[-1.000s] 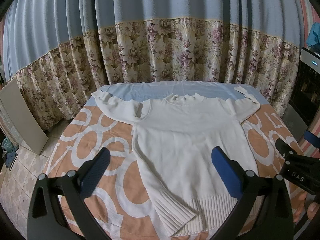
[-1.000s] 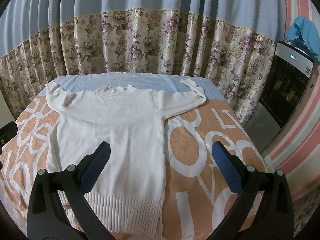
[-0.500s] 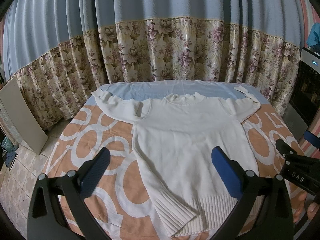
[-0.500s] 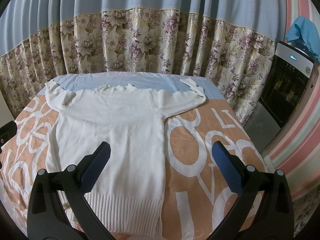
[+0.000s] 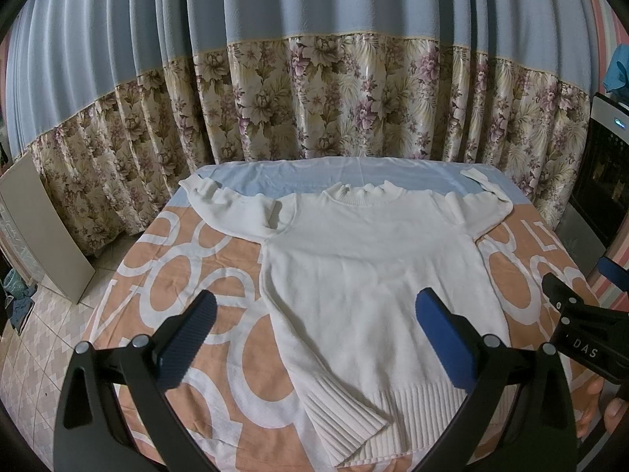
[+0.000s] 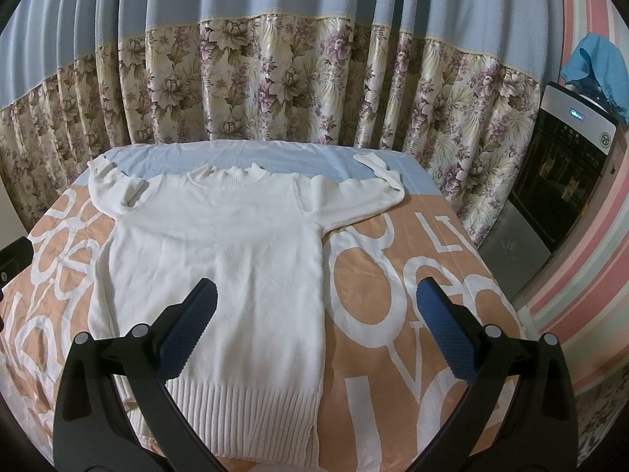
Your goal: Fold small clothes
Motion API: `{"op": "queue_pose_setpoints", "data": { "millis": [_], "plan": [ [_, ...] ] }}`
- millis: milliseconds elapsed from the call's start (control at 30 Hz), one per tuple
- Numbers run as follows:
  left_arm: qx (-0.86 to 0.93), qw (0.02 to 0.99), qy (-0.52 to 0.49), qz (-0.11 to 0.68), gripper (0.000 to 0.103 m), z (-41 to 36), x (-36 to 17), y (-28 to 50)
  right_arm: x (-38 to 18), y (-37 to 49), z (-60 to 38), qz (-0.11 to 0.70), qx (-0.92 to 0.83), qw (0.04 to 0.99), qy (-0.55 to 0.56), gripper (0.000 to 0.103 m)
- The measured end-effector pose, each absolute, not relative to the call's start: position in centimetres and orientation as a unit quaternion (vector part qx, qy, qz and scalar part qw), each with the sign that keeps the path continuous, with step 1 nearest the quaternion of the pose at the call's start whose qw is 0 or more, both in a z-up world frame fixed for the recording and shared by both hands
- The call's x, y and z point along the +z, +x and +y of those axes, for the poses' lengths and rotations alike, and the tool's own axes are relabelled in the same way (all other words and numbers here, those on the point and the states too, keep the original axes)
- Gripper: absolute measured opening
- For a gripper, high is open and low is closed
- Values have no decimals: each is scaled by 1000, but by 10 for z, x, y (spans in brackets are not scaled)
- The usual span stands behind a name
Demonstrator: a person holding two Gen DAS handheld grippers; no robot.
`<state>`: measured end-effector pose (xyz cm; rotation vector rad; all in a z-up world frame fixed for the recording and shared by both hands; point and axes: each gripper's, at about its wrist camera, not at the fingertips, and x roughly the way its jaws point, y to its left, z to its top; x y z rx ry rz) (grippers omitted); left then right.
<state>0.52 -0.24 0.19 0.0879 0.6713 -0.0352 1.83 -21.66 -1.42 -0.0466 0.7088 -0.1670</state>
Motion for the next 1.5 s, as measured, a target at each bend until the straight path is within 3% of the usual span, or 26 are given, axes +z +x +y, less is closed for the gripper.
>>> {"op": "queue_pose_setpoints", "data": {
  "millis": [633, 1000, 1500],
  "plan": [
    [-5, 939, 47, 340, 101, 0, -7, 43, -13, 45, -218, 357, -72, 931, -27, 100],
    [-15, 936, 57, 346, 101, -32, -14, 153, -10, 122, -249, 349, -37, 935, -56, 100],
    [-65, 921, 76, 377, 101, -108, -62, 302, -44, 272, -336, 314, 21, 944, -100, 100]
  ]
}}
